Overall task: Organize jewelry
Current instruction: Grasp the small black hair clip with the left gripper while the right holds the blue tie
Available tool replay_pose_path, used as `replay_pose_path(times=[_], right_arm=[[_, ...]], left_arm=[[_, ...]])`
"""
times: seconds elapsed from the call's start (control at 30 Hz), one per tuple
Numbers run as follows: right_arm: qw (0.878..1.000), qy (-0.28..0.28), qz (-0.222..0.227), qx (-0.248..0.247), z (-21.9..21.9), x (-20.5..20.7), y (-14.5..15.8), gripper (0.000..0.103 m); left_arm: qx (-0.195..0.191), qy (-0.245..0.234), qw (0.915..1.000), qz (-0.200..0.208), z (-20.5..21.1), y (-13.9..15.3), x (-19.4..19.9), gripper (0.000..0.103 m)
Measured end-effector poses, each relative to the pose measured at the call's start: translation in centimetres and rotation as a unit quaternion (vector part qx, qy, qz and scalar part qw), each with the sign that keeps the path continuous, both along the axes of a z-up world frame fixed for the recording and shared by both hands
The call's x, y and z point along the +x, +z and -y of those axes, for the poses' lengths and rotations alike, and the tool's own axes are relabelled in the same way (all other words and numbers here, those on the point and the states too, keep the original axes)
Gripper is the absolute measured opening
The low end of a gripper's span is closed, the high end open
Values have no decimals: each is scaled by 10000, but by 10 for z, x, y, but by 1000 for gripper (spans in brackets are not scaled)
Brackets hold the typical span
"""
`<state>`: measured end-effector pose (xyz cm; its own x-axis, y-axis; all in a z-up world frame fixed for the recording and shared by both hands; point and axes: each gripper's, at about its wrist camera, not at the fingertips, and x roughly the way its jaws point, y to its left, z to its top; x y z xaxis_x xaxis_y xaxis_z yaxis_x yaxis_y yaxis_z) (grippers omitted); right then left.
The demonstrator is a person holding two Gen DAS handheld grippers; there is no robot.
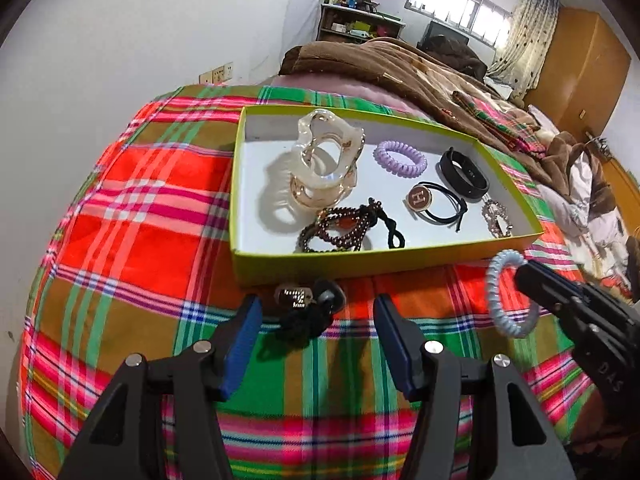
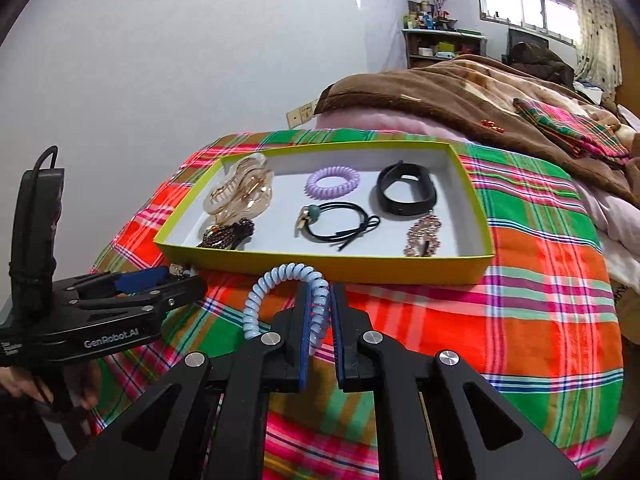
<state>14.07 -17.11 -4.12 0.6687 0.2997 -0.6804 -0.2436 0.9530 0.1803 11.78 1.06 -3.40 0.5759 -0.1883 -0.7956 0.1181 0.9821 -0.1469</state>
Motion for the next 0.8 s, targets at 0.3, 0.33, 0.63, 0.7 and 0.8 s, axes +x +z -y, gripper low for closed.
replay_pose_path(times=[0.3,0.33,0.63,0.7,0.8], right_arm=[[10000,-13,21,75,6,1,0,10],[10000,-10,20,84,7,1,-1,10],[9999,-29,20,101,8,2,-1,10],[9999,-31,17,100,8,2,-1,10],[9999,-37,25,103,8,2,-1,10]], left_arm=[[243,113,9996,75,6,-1,-1,59],[284,121,9995,86,7,-1,-1,57],[538,178,9983,114,9,-1,0,36],[562,173,9982,124,10,0,-1,35],[575,141,9981,143,11,1,-3,33]])
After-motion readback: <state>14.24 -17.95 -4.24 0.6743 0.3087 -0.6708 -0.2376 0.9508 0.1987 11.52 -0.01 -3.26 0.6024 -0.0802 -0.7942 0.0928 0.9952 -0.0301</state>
